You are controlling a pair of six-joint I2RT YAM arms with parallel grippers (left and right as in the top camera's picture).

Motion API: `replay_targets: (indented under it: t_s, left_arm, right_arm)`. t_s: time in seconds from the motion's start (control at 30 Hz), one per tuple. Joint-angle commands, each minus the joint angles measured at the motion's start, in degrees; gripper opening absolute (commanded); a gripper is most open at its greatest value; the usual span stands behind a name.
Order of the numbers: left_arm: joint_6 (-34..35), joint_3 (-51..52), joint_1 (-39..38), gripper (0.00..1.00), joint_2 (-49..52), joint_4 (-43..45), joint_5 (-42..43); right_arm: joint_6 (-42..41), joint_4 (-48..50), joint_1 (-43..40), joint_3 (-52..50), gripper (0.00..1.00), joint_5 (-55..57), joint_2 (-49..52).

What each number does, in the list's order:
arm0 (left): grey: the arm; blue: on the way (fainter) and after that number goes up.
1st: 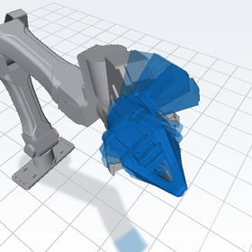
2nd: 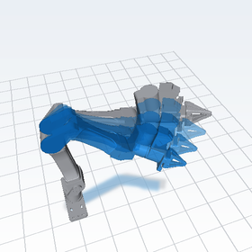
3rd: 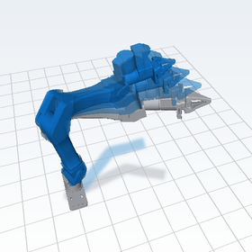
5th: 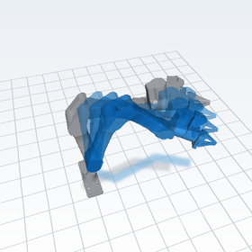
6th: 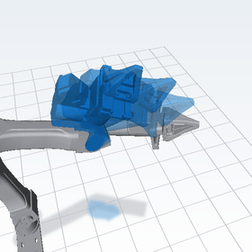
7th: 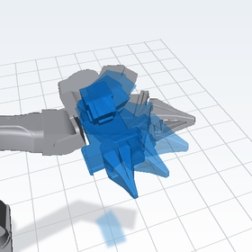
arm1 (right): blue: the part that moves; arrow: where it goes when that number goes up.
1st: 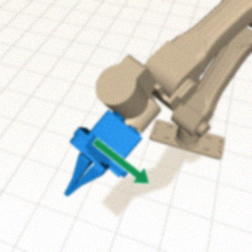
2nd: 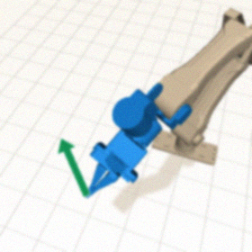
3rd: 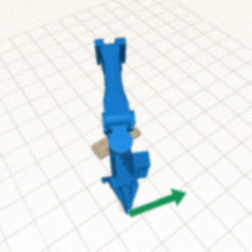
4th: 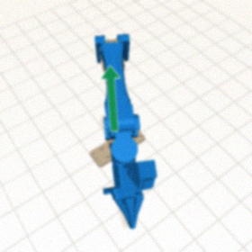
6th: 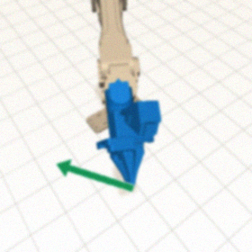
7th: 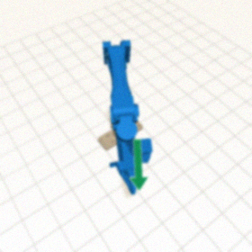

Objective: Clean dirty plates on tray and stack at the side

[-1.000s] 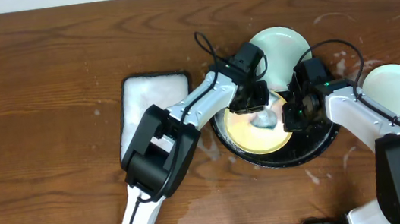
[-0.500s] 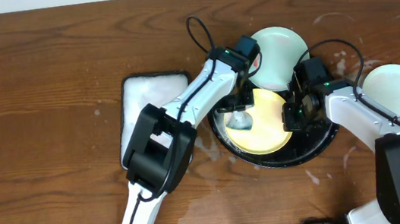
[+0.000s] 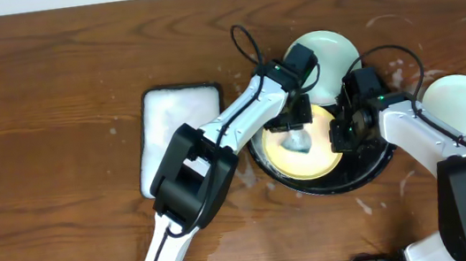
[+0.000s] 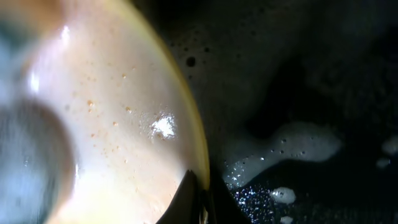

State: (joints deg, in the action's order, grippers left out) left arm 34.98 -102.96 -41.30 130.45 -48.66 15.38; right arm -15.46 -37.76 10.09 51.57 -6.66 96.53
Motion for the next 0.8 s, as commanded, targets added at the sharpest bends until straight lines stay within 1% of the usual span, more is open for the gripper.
replay_targets:
  t_s: [0.0,0.1,0.17,0.2,0.27,0.37,0.47,0.53,0.63,0.77]
  left_arm:
    - [0.09,1.75,-0.87,0.11,3.85,-6.32,4.31]
    - [-3.78,1.75,-0.37,0.11,3.82,-9.49,3.43]
    - [-4.76,1.73,-0.04,0.1,3.69,-12.74,-3.19]
    - [-4.79,1.73,0.13,0.08,3.45,-13.81,-6.6]
    - [-4.79,1.29,0.52,0.08,2.21,-15.8,-12.02]
    - [-4.96,0.92,0.98,0.08,-2.47,-16.09,-15.63]
    - [-4.94,0.92,1.53,0.08,-9.73,-15.54,-17.03]
    - [-4.98,0.92,2.43,0.08,-13.92,-15.69,-17.2]
    - [-5.25,0.92,5.16,0.11,-19.96,-17.84,-17.22]
    - [-7.63,0.94,10.88,0.13,-25.33,-22.03,-17.62]
  right_arm:
    - [2.43,-0.81,0.48,-1.6,0.01,3.43,2.49]
    - [2.36,-0.79,0.48,-1.6,0.01,3.41,2.49]
    - [2.21,-0.76,0.48,-1.6,0.01,3.41,2.49]
    - [2.21,-0.74,0.46,-1.6,0.01,3.41,2.49]
    - [2.21,-0.57,0.48,-1.6,0.01,3.41,2.49]
    - [0.46,0.79,0.46,-1.6,0.01,3.43,2.49]
    - [-1.75,2.89,0.09,-1.6,0.01,3.41,2.49]
    - [-1.68,3.04,0.0,-1.36,0.01,3.21,2.4]
    - [-1.16,1.01,0.02,-0.2,0.01,3.21,1.42]
    - [0.61,-2.36,0.37,2.05,0.01,3.76,-2.82]
